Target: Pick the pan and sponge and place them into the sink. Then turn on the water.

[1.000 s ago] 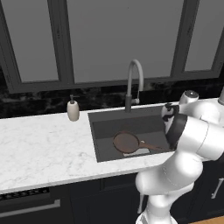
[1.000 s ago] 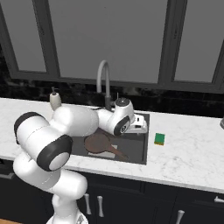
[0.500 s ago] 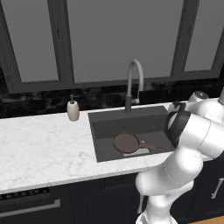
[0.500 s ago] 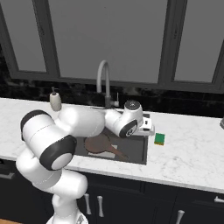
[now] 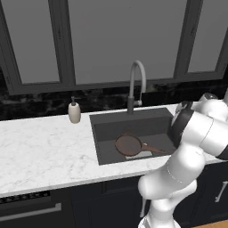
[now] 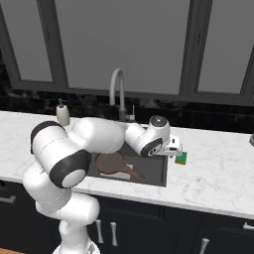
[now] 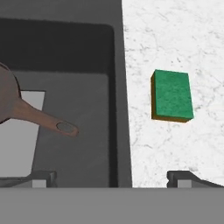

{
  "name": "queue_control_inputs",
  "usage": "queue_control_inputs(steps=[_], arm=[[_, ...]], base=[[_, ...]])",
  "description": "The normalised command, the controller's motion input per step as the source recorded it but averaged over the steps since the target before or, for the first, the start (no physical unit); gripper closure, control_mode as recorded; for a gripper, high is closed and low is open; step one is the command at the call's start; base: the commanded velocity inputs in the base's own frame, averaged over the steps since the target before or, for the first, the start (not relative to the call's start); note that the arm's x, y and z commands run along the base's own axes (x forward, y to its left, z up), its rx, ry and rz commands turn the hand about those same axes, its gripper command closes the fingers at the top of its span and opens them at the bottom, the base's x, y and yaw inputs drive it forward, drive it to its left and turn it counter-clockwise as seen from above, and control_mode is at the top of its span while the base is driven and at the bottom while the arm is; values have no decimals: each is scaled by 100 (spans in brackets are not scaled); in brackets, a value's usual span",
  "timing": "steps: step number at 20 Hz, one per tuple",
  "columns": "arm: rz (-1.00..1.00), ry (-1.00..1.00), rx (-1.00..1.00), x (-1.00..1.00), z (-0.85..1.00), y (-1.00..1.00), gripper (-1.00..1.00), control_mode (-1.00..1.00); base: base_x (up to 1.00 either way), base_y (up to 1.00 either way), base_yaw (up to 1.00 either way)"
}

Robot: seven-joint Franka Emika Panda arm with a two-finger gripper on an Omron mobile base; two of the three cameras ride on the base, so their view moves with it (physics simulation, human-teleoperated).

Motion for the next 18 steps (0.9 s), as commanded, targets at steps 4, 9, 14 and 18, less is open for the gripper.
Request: queue_control_inputs(steps=[4, 9, 14, 18], arm=[[0, 0, 2, 21, 0, -31, -100, -100], [0, 0, 0, 29, 0, -27, -100, -100], [0, 0, 0, 26, -2, -28, -100, -100], [0, 0, 0, 12, -11, -28, -100, -100]], base=[[0, 0, 0], [0, 0, 0], [0, 0, 0], [0, 0, 0]])
